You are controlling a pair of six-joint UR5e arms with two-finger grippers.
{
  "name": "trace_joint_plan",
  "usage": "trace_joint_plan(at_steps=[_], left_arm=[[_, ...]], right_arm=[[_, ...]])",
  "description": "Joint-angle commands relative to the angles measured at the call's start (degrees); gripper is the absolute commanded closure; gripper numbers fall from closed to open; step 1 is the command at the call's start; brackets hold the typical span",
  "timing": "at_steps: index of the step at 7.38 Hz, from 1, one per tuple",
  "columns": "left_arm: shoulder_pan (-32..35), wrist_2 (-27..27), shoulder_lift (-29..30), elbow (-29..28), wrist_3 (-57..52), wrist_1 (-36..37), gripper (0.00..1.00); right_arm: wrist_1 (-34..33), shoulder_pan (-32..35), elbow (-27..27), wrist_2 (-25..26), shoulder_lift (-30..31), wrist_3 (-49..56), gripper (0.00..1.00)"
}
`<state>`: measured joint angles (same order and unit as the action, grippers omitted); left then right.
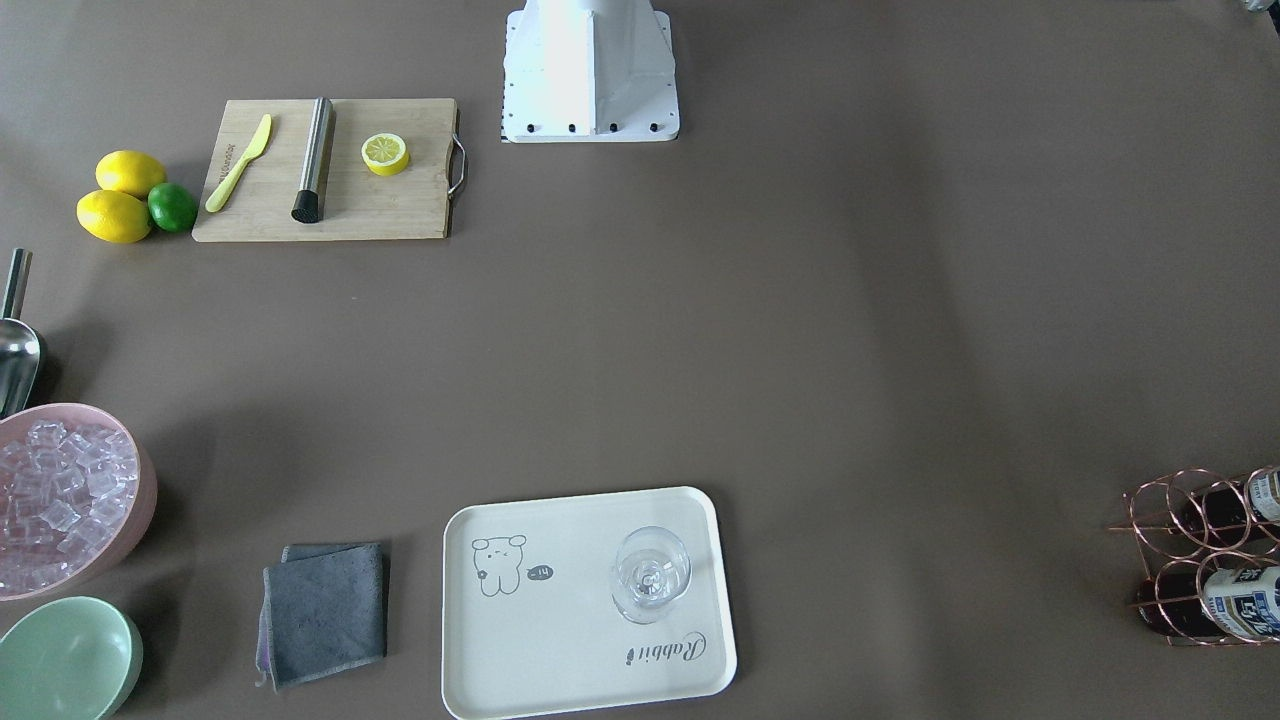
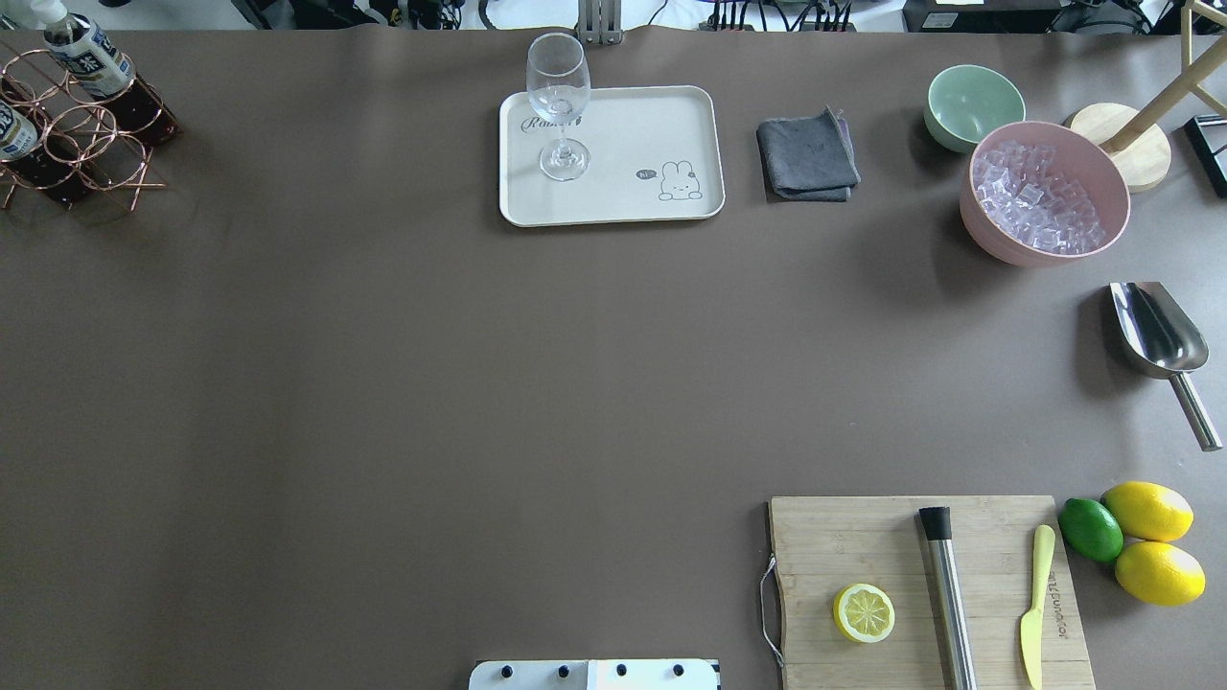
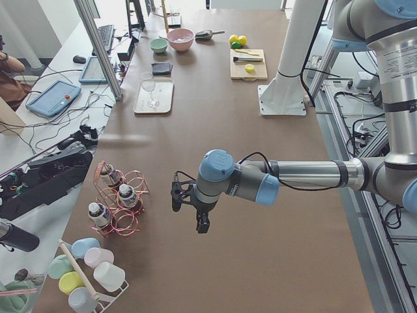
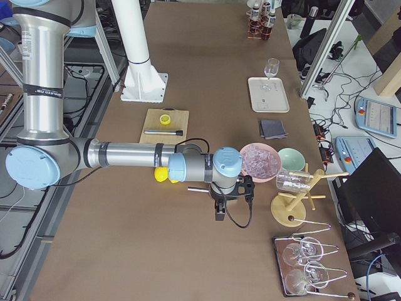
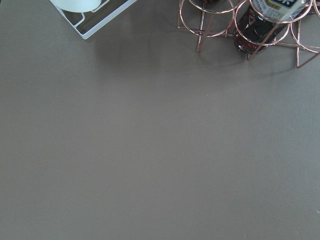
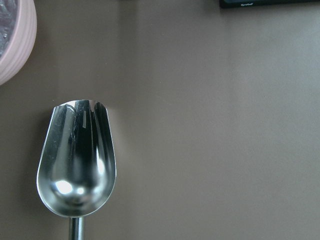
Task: Take tea from basket to plate
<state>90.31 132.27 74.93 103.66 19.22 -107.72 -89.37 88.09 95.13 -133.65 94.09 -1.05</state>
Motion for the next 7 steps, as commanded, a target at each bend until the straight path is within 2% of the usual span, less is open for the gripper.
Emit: trace_joint_plan(at_steps=[1, 4, 5, 7], left_arm=[[0.0, 0.0, 0.0, 0.1, 0.0, 0.0, 0.02], [-0.1, 0.1, 0.0, 0.1, 0.0, -0.1, 0.02], [-0.1, 0.1, -0.1, 0.3, 0.0, 0.0, 0.02], [0.4, 0.1, 0.0, 0.8, -0.2, 0.1, 0.02]], right_arm=[[2.2, 0.0, 0.4, -0.5, 0.6, 0.0, 0.01], [5.2, -0.8, 0.6, -1.9, 0.7, 0.3, 0.01], [5.2, -3.9, 0.7, -3.1, 0.0, 0.3, 0.01], [9.8, -4.1, 0.9, -8.5, 0.0, 0.3, 0.01]])
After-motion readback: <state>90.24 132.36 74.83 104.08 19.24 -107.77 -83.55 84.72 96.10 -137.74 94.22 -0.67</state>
